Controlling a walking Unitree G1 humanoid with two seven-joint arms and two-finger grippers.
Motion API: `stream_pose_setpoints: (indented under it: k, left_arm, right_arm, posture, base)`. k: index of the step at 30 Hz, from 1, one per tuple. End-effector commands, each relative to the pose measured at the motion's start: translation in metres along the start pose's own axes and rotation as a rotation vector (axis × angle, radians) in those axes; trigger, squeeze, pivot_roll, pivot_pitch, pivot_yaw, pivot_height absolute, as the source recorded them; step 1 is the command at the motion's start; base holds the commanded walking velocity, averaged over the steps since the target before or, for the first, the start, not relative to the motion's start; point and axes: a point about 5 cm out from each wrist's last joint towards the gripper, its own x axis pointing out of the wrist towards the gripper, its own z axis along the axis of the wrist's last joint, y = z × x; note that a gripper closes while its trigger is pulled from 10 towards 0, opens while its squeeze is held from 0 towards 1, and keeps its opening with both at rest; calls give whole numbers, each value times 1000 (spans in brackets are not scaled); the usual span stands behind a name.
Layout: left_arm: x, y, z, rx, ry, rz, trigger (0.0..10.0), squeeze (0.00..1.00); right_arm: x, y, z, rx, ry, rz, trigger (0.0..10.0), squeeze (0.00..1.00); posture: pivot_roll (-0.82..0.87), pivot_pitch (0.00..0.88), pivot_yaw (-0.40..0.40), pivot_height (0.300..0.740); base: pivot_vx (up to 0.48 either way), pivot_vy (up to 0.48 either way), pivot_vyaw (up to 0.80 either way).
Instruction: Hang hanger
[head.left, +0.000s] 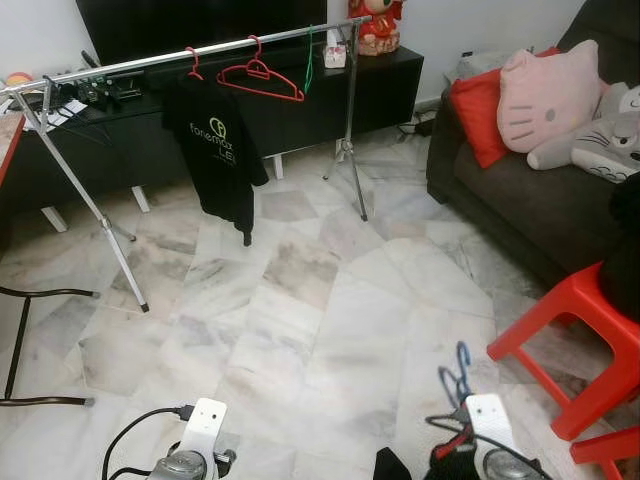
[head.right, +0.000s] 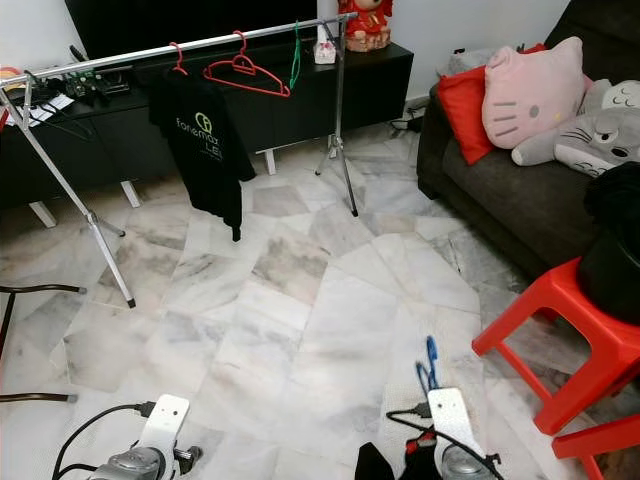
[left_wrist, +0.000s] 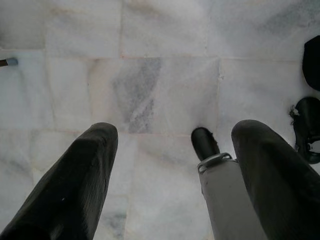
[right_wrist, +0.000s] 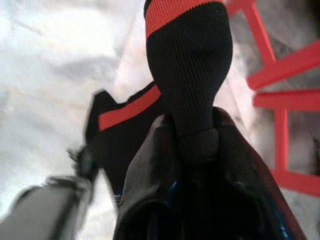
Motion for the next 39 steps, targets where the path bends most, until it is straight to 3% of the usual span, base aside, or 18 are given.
stream_pose_setpoints:
  k: [1,4,6,9,15,17,18,20,21,22,23,24,26,29,30,34,39]
  left_arm:
    - [0,1,0,0,-23,13,10000,0]
    - [-1,1,5,-9,-80,22,10000,0]
    - [-1,1,9,-22,-134,35,10000,0]
    - [-3,0,15,-47,-216,48,10000,0]
    - [-6,0,24,-26,-323,56,10000,0]
    - [-16,40,72,13,-508,94,10000,0]
    - [-23,53,91,41,-581,109,10000,0]
    - [-33,60,112,71,-675,118,10000,0]
    - [-43,60,129,89,-777,99,10000,0]
    - [-43,60,129,89,-777,99,10000,0]
    - [-55,55,142,132,-868,44,10000,0]
    - [-60,49,147,174,-899,-16,10000,0]
    - [-64,45,151,202,-916,-57,10000,0]
    - [-77,19,156,371,-909,-276,10000,0]
    - [-85,7,155,438,-889,-362,10000,0]
    - [-93,-10,156,470,-876,-447,10000,0]
    - [-99,-25,159,526,-869,-485,10000,0]
  right_arm:
    - [0,2,8,-10,-69,35,10000,0]
    - [-1,2,15,-59,-135,51,10000,0]
    - [0,-33,82,-49,-293,27,10000,0]
    - [-10,-62,131,-60,-447,-2,10000,0]
    - [-22,-75,160,-110,-578,42,10000,0]
    - [-28,-75,170,-143,-634,94,10000,0]
    - [-31,-75,175,-142,-658,122,10000,0]
    - [-36,-73,180,-144,-693,177,10000,0]
    - [-41,-67,185,-180,-722,247,10000,0]
    - [-41,-67,185,-180,-722,247,10000,0]
    - [-47,-60,187,-232,-737,319,10000,0]
    - [-50,-56,188,-257,-751,350,10000,0]
    - [-52,-54,189,-272,-761,368,10000,0]
    - [-61,-46,196,-306,-790,446,10000,0]
    - [-68,-40,200,-308,-802,523,10000,0]
    - [-87,-25,205,-358,-849,666,10000,0]
    - [-100,-19,205,-420,-851,753,10000,0]
  posture:
    - [-102,0,-8,740]
    - [-102,0,-14,740]
    - [-98,0,-20,740]
    - [-96,0,-23,740]
    - [-99,0,-28,740]
    - [-92,0,-33,740]
    - [-88,0,-36,740]
    - [-91,0,-37,740]
    - [-93,0,-38,740]
    - [-93,0,-38,740]
    - [-94,0,-41,740]
    - [-94,0,-43,740]
    - [-93,0,-45,740]
    - [-89,0,-49,740]
    - [-87,0,-50,740]
    - [-87,0,-50,740]
    - [-95,0,-58,740]
  base:
    - [0,0,0]
    - [0,0,0]
    - [0,0,0]
    - [0,0,0]
    - [0,0,0]
    - [0,0,0]
    - [0,0,0]
    - [0,0,0]
    - [0,0,0]
    - [0,0,0]
    - [0,0,0]
    - [0,0,0]
    - [0,0,0]
    - [0,0,0]
    - [0,0,0]
    - [0,0,0]
    - [0,0,0]
